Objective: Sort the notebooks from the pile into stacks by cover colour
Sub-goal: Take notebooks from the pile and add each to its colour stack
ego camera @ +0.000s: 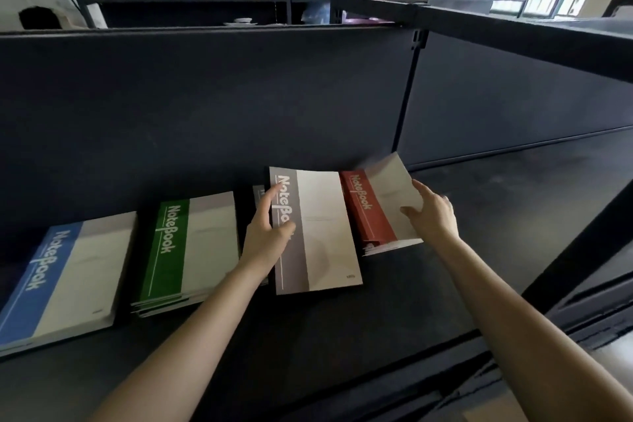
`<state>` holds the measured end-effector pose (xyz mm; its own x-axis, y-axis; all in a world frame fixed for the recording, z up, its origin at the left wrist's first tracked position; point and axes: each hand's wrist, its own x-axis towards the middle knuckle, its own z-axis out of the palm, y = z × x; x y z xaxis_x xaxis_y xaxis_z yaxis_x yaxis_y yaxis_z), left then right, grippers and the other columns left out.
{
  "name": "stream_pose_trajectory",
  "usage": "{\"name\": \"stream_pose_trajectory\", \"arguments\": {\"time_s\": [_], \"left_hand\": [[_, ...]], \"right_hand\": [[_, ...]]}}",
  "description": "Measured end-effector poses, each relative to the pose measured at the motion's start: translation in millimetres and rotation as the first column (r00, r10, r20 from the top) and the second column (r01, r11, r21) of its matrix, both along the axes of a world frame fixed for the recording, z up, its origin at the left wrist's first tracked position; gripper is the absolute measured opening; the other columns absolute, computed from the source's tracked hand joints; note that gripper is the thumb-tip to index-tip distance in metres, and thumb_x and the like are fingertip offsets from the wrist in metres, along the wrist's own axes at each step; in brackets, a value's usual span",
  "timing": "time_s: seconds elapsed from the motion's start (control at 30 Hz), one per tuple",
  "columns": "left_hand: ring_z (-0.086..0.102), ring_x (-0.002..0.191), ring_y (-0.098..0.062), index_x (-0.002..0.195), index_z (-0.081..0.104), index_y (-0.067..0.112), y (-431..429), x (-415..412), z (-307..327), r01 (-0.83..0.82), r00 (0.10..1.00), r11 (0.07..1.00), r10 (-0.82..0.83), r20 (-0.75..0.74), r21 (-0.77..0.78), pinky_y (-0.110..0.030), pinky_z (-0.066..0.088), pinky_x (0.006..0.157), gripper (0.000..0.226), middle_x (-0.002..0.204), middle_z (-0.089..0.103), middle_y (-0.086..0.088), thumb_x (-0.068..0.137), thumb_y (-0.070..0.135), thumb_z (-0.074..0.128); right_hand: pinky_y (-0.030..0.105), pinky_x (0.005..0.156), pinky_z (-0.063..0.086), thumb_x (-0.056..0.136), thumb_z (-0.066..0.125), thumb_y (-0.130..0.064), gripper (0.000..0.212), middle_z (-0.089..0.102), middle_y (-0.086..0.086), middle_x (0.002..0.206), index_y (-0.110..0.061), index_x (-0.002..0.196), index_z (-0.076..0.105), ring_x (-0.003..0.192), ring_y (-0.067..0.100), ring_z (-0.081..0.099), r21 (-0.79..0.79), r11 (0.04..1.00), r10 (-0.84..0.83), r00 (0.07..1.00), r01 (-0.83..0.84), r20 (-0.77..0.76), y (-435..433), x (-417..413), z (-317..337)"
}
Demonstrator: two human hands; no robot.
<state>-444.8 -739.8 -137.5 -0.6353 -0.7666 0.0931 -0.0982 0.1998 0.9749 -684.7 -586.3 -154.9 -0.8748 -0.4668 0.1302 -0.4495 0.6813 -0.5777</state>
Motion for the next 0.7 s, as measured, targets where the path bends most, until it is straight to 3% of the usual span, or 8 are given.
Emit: {"name": "stream_pose_trajectory", "arguments": {"time_s": [0.13, 0.23, 0.4, 0.5, 0.57, 0.63, 0.7], "left_hand": [[0.038, 0.072, 0.038, 0.142, 0.036, 0.036, 2.6, -0.7, 0.9, -0.023, 1.0, 1.0, 0.023, 0.013, -0.005, -0.005, 0.043, 0.064, 0.068, 0.133, 0.033, 0.024, 0.089, -0.003, 0.049], [0.042, 0.07, 0.035, 0.141, 0.037, 0.037, 1.1, -0.5, 0.3, -0.046, 0.999, 0.999, 0.046, 0.005, 0.013, -0.013, 0.046, 0.069, 0.068, 0.13, 0.035, 0.024, 0.088, -0.003, 0.05], [0.044, 0.086, 0.031, 0.14, 0.039, 0.036, -0.8, -3.1, -3.5, -0.067, 0.998, 0.998, 0.067, 0.005, -0.012, 0.001, 0.041, 0.061, 0.066, 0.128, 0.041, 0.021, 0.088, -0.002, 0.053], [0.049, 0.1, 0.013, 0.139, 0.039, 0.038, -3.6, -3.2, -7.3, -0.074, 0.997, 0.997, 0.074, -0.004, -0.012, -0.004, 0.043, 0.065, 0.065, 0.133, 0.042, 0.019, 0.088, -0.001, 0.054], [0.049, 0.099, 0.015, 0.139, 0.039, 0.037, -3.5, -2.3, -7.7, -0.072, 0.997, 0.997, 0.072, -0.014, -0.011, -0.006, 0.045, 0.066, 0.065, 0.133, 0.042, 0.021, 0.088, -0.001, 0.053], [0.048, 0.095, 0.022, 0.14, 0.04, 0.036, -2.9, -2.8, -5.7, -0.066, 0.998, 0.998, 0.065, -0.026, -0.014, -0.006, 0.046, 0.065, 0.066, 0.13, 0.043, 0.022, 0.088, -0.003, 0.053], [0.05, 0.099, 0.017, 0.139, 0.04, 0.036, -1.5, -2.7, -2.5, -0.057, 0.997, 0.998, 0.057, -0.042, -0.001, -0.008, 0.048, 0.066, 0.065, 0.132, 0.043, 0.018, 0.088, -0.003, 0.053]], "right_hand": [[0.043, 0.102, 0.033, 0.098, 0.049, -0.031, 0.037, 0.045, -0.001, 0.144, -0.03, 0.135, 0.052, 0.127, 0.028, 0.037, 0.149, 0.988, 0.046, 0.996, -0.033, -0.081, -4.4, -5.5, -6.7], [0.041, 0.1, 0.036, 0.101, 0.035, -0.031, 0.036, 0.04, -0.005, 0.148, -0.034, 0.131, 0.055, 0.127, 0.026, 0.041, 0.155, 0.987, 0.061, 0.996, -0.052, -0.058, -6.1, -3.7, -16.4], [0.038, 0.091, 0.045, 0.1, 0.038, -0.033, 0.035, 0.041, -0.011, 0.145, -0.034, 0.129, 0.057, 0.125, 0.02, 0.047, 0.067, 0.997, 0.038, 0.998, -0.034, -0.053, -3.6, -4.9, -19.7], [0.036, 0.089, 0.044, 0.1, 0.043, -0.033, 0.033, 0.044, -0.011, 0.144, -0.032, 0.128, 0.059, 0.124, 0.02, 0.048, 0.008, 1.0, 0.015, 0.998, -0.015, -0.065, -2.3, -2.8, -19.8], [0.037, 0.089, 0.044, 0.099, 0.044, -0.032, 0.032, 0.046, -0.011, 0.142, -0.031, 0.127, 0.06, 0.122, 0.02, 0.049, -0.013, 1.0, 0.017, 0.997, -0.018, -0.07, -2.0, -1.9, -20.0], [0.039, 0.092, 0.043, 0.098, 0.046, -0.032, 0.033, 0.047, -0.009, 0.142, -0.03, 0.128, 0.059, 0.122, 0.023, 0.049, 0.018, 1.0, 0.016, 0.997, -0.015, -0.073, -2.9, -2.2, -15.9], [0.043, 0.1, 0.037, 0.096, 0.053, -0.032, 0.043, 0.045, -0.002, 0.144, -0.028, 0.138, 0.048, 0.124, 0.028, 0.047, 0.106, 0.994, 0.021, 0.99, -0.007, -0.14, -4.0, -2.9, -8.2]]}}
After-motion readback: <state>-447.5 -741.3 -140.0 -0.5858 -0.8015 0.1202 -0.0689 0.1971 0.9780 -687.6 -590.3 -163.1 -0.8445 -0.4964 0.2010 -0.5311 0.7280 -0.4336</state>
